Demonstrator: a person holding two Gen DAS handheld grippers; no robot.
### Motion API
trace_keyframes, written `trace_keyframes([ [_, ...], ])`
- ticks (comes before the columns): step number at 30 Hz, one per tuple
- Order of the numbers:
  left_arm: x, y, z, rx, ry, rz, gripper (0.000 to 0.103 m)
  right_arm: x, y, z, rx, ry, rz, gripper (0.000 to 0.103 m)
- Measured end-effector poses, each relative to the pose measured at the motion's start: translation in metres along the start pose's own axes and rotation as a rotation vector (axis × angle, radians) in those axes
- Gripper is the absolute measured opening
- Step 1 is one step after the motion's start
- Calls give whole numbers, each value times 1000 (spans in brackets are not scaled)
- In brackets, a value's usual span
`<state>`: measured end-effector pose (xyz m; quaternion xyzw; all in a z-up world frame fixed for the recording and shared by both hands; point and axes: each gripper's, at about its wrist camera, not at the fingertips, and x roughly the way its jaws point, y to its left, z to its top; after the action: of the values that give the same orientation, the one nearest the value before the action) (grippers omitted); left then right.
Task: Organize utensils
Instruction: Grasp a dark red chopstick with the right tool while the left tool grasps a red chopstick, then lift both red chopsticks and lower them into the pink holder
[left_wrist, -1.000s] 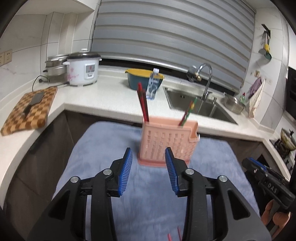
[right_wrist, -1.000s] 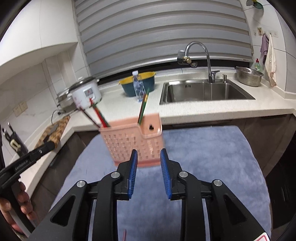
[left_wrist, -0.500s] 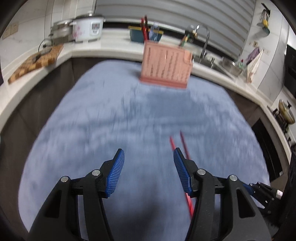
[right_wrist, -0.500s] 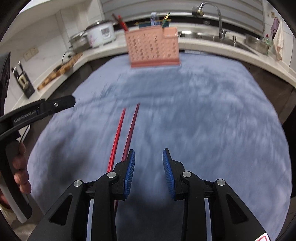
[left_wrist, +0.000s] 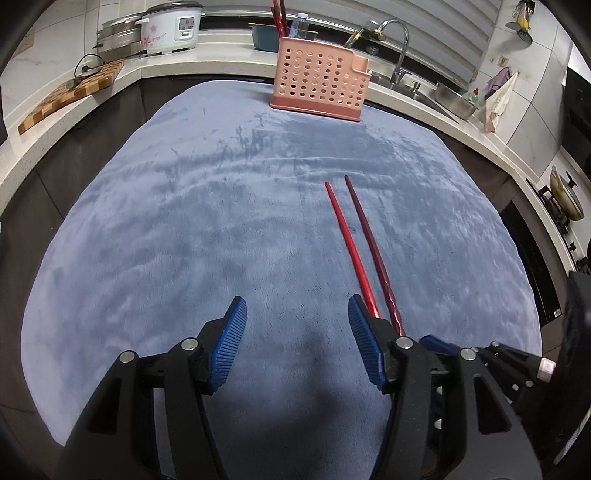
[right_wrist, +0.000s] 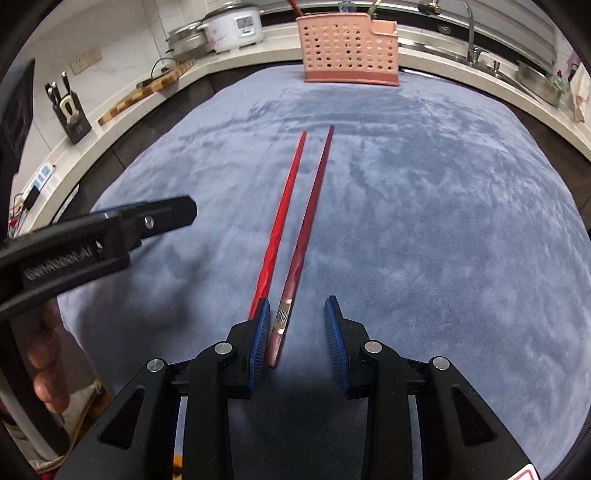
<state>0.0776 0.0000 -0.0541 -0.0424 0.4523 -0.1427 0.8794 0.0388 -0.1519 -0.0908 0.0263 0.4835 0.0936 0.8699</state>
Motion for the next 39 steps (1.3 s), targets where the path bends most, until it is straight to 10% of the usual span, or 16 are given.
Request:
trace_keyframes([
  [7, -3, -11, -4, 37, 3, -28, 58, 0, -12, -7, 40, 9, -7, 7],
  [22, 24, -72, -31, 286, 175, -132, 63, -37, -79, -6, 235, -77, -77, 7],
  [28, 34, -74, -40, 311, 197, -84, 47, -38, -80, -5, 240, -86, -82, 7],
  [33, 30, -64, -40, 288, 177, -79, 14, -38, -76, -4, 234, -88, -80, 7],
  [39, 16, -53, -29, 254, 107, -65, 8, -45, -74, 1, 219, -106, -91, 7],
])
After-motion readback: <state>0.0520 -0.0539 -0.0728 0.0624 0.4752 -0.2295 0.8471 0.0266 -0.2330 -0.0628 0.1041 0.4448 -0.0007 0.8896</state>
